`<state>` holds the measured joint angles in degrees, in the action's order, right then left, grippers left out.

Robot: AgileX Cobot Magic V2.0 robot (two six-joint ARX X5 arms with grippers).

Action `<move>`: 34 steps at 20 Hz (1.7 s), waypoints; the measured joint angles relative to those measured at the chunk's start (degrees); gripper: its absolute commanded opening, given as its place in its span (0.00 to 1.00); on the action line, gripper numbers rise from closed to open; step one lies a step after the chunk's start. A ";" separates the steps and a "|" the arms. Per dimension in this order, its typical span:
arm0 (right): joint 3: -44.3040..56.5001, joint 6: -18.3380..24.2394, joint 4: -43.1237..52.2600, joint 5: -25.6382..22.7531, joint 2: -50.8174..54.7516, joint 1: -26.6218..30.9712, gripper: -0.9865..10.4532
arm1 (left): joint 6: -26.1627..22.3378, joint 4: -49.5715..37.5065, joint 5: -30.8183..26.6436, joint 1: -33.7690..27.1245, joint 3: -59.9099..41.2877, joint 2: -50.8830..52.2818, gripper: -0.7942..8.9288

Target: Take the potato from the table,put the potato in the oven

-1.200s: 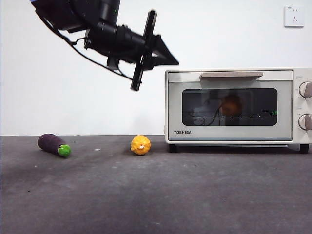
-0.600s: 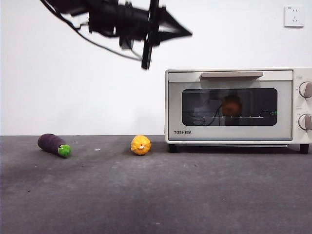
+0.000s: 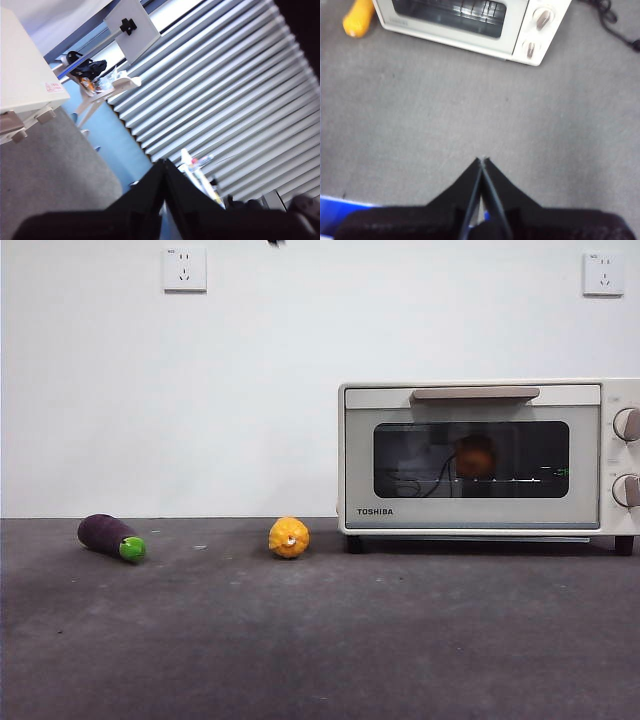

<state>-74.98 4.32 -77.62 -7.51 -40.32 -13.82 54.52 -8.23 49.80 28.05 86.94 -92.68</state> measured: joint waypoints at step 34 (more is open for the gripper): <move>0.00 0.00 0.00 -0.22 -4.26 -0.74 0.09 | -25.57 51.58 -15.52 0.26 0.00 33.42 0.08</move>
<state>-74.98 4.32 -77.62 -7.73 -44.58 -14.57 28.95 43.35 34.28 28.32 86.94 -59.27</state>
